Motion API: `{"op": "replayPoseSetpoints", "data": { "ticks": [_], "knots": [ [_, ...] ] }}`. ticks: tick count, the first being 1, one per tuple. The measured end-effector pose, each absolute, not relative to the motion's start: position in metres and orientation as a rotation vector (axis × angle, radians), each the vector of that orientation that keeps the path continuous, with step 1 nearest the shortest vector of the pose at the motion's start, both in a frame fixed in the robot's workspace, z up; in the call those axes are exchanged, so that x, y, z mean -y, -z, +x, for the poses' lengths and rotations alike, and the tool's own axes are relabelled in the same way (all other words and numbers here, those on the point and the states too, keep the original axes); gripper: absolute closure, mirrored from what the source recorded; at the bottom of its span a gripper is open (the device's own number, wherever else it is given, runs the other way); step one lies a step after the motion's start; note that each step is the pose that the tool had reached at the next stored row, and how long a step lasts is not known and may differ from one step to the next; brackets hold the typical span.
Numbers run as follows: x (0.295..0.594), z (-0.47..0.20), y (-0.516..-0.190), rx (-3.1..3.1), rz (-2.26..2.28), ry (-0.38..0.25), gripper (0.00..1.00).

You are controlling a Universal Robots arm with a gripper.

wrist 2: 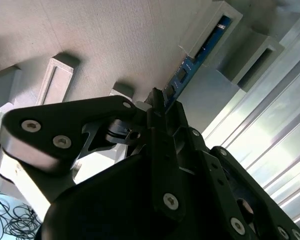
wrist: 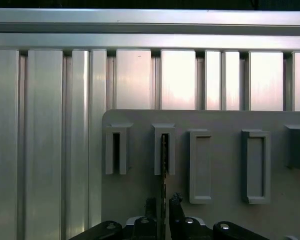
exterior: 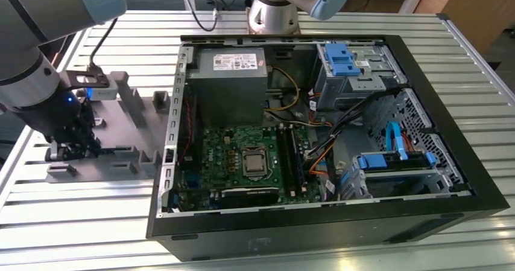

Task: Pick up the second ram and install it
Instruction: 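Pick up the second ram and move it above second insertion slot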

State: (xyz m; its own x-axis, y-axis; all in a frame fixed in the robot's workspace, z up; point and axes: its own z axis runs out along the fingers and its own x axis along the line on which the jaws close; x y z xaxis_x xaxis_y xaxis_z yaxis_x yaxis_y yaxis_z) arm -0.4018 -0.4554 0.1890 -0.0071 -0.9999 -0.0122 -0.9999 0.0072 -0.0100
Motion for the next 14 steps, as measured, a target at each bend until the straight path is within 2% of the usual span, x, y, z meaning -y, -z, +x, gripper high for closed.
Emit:
{"op": "replayPoseSetpoints", "data": {
  "ticks": [3, 4, 14],
  "knots": [
    [0.4554, -0.4018, -0.1884, -2.218, -2.202, -0.002, 0.77],
    [0.4554, -0.4018, -0.1883, -2.218, -2.203, -0.002, 0.84],
    [0.4554, -0.4017, -0.1879, -2.218, -2.202, -0.002, 0.86]
  ]
}}
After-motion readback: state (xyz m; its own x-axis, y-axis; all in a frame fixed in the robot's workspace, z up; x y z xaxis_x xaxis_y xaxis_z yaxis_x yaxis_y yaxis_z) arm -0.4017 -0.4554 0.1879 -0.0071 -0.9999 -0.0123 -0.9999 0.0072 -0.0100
